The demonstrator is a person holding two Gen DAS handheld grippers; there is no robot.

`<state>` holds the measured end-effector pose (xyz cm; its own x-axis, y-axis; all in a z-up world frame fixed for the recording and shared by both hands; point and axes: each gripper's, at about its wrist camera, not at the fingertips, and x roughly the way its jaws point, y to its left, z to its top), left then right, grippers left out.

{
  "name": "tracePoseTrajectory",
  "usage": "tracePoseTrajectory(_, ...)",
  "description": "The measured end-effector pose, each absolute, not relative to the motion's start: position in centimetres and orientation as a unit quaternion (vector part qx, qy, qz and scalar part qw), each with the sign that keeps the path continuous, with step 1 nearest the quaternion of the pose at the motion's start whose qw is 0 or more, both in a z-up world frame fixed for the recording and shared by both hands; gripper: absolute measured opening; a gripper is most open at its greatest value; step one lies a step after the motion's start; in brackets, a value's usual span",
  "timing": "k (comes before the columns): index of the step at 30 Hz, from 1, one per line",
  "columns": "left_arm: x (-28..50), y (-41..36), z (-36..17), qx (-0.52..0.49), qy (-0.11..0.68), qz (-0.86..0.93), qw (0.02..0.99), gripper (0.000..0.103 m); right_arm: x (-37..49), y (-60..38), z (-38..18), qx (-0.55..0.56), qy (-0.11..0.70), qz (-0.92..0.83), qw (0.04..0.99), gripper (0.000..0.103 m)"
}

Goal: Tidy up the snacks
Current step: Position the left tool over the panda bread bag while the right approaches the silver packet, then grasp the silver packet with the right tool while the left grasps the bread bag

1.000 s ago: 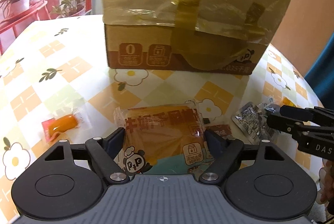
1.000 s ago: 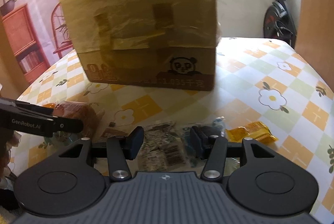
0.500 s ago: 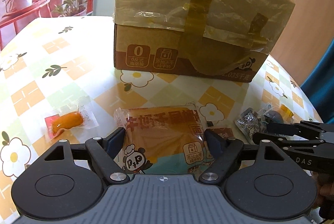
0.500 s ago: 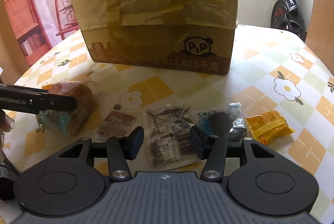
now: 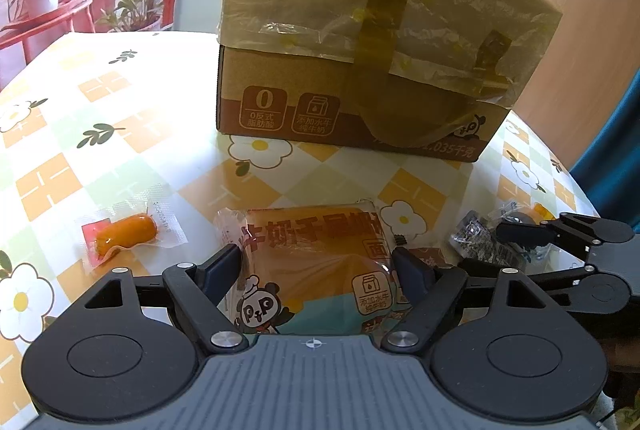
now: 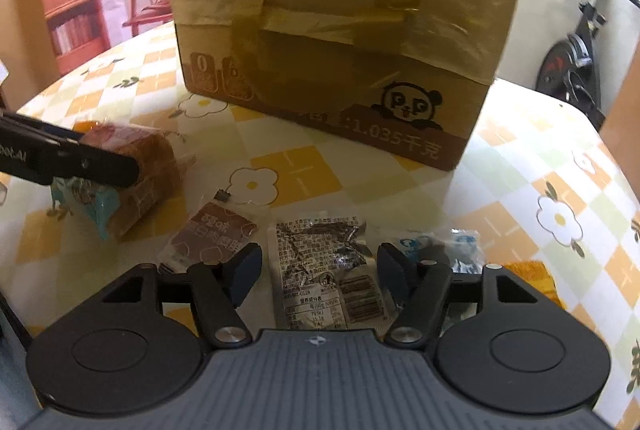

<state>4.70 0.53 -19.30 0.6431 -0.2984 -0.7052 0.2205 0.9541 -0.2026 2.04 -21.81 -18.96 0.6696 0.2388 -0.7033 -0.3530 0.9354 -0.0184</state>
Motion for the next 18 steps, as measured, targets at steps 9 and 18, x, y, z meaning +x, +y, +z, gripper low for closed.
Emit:
tracePoseTrajectory(9, 4.55, 0.39, -19.37, -0.042, 0.394, -0.144, 0.907, 0.084, 2.98, -22.15, -19.63, -0.056, 0.362, 0.173, 0.914, 0.067)
tracePoseTrajectory(18, 4.49, 0.46, -19.43, -0.042, 0.392, -0.145, 0.907, 0.083, 2.09, -21.95, -19.65, -0.048, 0.351, 0.164, 0.921, 0.053)
